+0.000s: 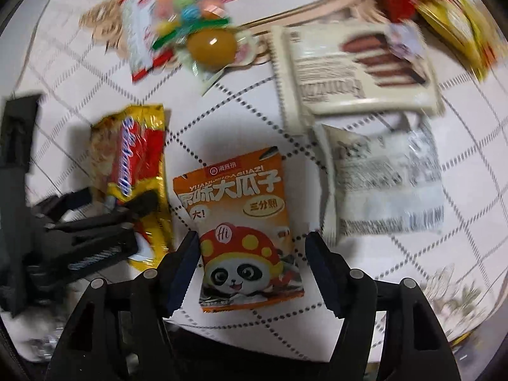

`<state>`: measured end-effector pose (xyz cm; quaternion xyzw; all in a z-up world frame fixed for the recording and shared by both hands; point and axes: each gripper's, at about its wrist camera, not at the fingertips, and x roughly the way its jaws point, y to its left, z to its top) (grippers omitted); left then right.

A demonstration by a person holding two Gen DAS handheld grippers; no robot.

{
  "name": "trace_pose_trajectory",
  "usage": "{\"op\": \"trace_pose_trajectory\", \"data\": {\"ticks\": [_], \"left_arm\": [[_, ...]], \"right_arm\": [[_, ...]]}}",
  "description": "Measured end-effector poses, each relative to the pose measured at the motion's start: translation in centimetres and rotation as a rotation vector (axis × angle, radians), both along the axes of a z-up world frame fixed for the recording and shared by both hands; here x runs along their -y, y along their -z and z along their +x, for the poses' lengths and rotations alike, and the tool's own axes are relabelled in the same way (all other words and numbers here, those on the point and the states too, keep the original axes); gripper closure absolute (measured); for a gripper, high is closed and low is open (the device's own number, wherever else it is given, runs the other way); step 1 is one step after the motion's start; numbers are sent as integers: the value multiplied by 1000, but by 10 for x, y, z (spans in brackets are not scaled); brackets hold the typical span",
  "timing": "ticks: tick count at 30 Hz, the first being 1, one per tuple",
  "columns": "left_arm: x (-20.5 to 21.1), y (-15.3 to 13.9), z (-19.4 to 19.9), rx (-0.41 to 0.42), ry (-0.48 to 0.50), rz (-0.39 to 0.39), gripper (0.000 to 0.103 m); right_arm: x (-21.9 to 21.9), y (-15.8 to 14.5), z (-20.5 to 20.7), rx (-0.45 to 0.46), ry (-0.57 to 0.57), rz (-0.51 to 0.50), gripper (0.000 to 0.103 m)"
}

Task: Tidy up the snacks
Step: 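Grasp the yellow Sedaap noodle pack with the left tool while the right tool grasps the orange panda seed bag, then carry both packs into the cardboard box and open both tools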

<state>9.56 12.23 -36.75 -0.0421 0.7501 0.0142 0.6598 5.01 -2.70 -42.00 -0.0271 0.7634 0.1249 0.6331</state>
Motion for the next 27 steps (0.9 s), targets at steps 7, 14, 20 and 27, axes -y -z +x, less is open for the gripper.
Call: {"op": "trace_pose_trajectory", "data": {"ticks": [7, 14, 20, 27], "left_arm": [[-15, 15, -15, -10, -4, -2, 15], [-6, 38, 8, -2, 18, 68, 12], [-9, 28, -3, 50, 13, 70, 18], [-29, 12, -19, 47, 7, 57, 18]], "right_arm": [[-27, 43, 12, 45, 101, -90, 46], [-18, 59, 29, -70, 249, 29, 29], [-39, 57, 27, -45, 195, -35, 29], [-88, 45, 3, 1, 137, -7, 29]]}}
